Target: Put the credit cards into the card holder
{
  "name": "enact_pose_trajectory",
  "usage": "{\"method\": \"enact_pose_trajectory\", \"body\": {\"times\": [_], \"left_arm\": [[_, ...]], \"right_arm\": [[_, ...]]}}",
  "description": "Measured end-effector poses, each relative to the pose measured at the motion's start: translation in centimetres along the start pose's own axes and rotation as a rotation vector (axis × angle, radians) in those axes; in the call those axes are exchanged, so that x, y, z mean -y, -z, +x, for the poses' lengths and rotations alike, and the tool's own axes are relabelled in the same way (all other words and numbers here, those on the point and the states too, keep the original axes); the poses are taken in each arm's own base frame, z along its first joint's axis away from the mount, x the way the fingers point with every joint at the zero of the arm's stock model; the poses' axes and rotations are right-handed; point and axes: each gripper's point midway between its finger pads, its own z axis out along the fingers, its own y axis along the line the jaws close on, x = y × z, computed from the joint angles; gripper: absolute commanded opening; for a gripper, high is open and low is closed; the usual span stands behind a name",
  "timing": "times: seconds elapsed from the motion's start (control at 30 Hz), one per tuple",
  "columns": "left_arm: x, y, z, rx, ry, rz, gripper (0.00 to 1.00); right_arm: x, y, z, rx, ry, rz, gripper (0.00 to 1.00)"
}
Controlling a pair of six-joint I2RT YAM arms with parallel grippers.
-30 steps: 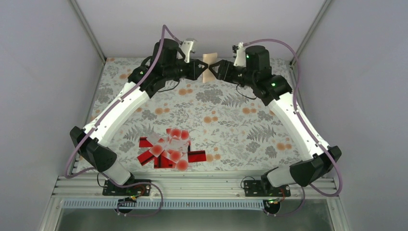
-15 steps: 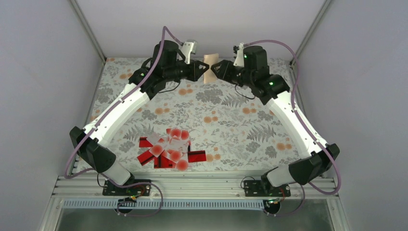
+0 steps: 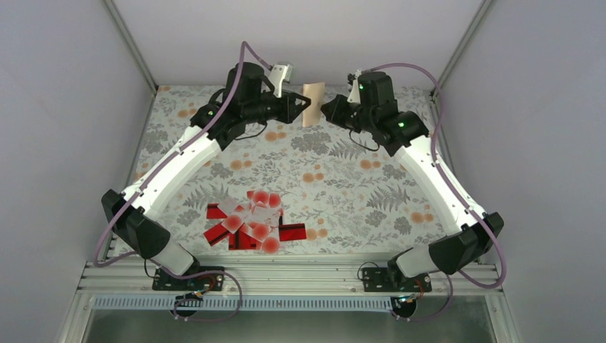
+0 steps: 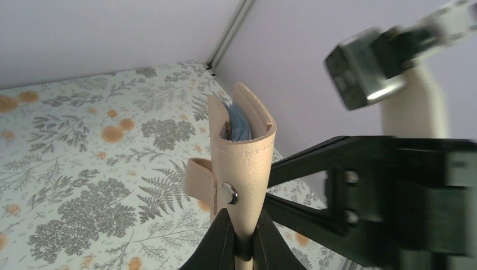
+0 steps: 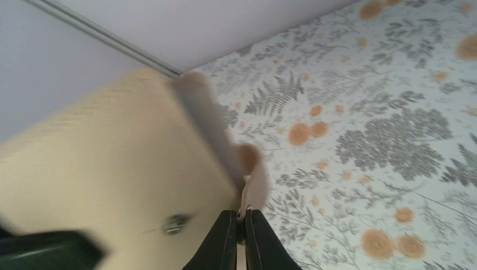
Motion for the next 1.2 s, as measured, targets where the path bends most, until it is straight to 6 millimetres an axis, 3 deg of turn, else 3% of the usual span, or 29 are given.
{"method": "enact_pose_trajectory", "body": {"times": [0.13,0.27,0.53,0.6,0.67,0.7,0.87,0.93,1.0,1.07,1.2], "left_arm": [[1.2,1.1,-0.8,0.03,-0.017,0.032,0.02],[2.1,2.0,-1.3,0.045,-0.027,0.057,0.02],[2.0,1.9,-0.9,0.031,-0.022,0.054,0.02],[1.9,1.9,-0.6,0.02,-0.019,0.05,0.02],[1.8,1.8,-0.3,0.011,-0.017,0.048,0.02],[1.9,1.9,-0.4,0.013,-0.018,0.052,0.02],[2.4,3.4,-1.2,0.05,0.01,0.159,0.03],[2.0,4.3,-1.5,0.067,0.042,0.217,0.03],[1.2,5.0,-1.7,0.078,0.076,0.267,0.02],[0.4,5.3,-1.6,0.075,0.095,0.287,0.03],[0.7,5.6,-1.5,0.062,0.105,0.348,0.02]], "right_arm": [[1.6,-0.3,0.5,-0.013,-0.012,0.066,0.04],[1.9,-0.3,0.6,-0.014,-0.013,0.079,0.04],[3.2,-0.5,0.7,-0.009,0.001,0.117,0.04],[3.9,-0.4,0.9,-0.008,0.01,0.126,0.16],[5.0,-0.2,1.2,-0.01,0.018,0.143,0.47],[5.9,0.0,1.4,-0.013,0.028,0.155,0.54],[10.6,0.4,2.5,-0.036,0.035,0.221,0.64],[12.6,0.9,2.7,-0.045,0.018,0.209,0.69],[13.3,1.6,2.5,-0.042,0.0,0.167,0.71],[12.7,2.6,1.8,-0.03,0.003,0.074,0.73],[8.3,4.0,1.1,-0.043,0.06,-0.189,0.79]]}}
